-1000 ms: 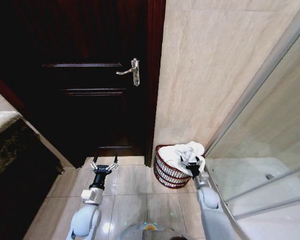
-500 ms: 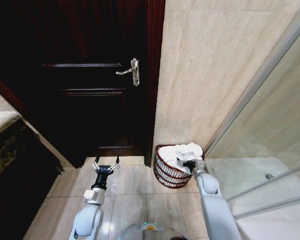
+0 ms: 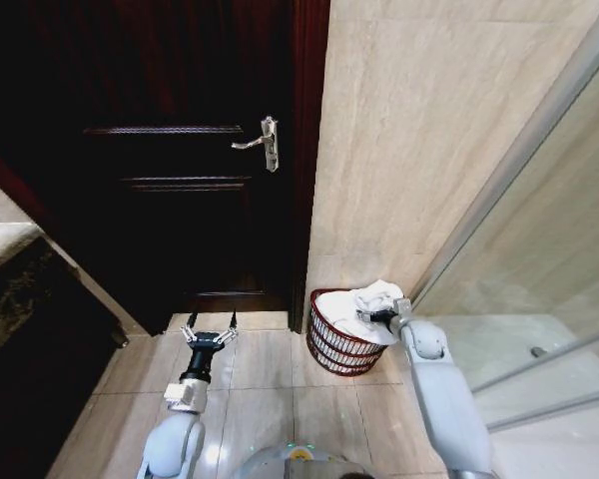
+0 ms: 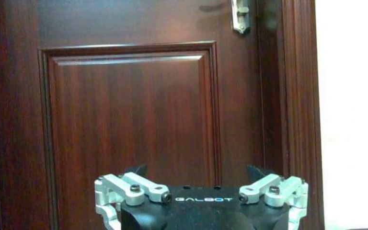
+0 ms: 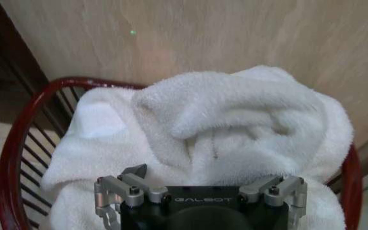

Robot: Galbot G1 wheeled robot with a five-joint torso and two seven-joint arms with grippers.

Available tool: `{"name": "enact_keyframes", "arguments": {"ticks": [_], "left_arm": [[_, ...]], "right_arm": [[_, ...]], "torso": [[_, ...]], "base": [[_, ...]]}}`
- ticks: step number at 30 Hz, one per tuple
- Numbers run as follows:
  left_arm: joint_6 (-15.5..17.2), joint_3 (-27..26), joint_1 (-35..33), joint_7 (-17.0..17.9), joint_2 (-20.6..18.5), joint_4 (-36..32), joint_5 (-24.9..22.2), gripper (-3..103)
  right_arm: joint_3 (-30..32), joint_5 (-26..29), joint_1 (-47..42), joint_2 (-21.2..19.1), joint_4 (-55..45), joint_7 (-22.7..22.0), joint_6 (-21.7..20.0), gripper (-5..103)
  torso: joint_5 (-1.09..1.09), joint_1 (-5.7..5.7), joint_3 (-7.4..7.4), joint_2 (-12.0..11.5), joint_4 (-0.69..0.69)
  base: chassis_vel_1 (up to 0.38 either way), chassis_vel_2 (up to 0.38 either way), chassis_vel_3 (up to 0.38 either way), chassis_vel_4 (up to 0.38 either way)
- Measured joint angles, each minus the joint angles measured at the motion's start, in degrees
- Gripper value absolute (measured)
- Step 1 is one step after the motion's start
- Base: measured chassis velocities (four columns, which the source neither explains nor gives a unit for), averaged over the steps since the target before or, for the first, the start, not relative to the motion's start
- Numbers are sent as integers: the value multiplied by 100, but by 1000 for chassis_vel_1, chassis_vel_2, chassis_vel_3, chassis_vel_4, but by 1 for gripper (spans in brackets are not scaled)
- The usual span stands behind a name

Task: Discard the used towel into the hamper.

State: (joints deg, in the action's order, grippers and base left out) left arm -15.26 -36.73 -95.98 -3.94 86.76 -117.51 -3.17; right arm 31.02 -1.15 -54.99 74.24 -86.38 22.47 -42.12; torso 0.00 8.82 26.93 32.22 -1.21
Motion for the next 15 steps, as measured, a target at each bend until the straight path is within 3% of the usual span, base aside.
{"name": "enact_keyframes", "arguments": {"ticks": [15], "left_arm": [[5, 8, 3, 17, 41, -18, 22, 100]], "right_arm": [[-209, 127, 50, 122, 674, -111, 112, 100]], "torso": [[0, -1, 0, 0, -1]], "base": [[0, 0, 0, 0]]}}
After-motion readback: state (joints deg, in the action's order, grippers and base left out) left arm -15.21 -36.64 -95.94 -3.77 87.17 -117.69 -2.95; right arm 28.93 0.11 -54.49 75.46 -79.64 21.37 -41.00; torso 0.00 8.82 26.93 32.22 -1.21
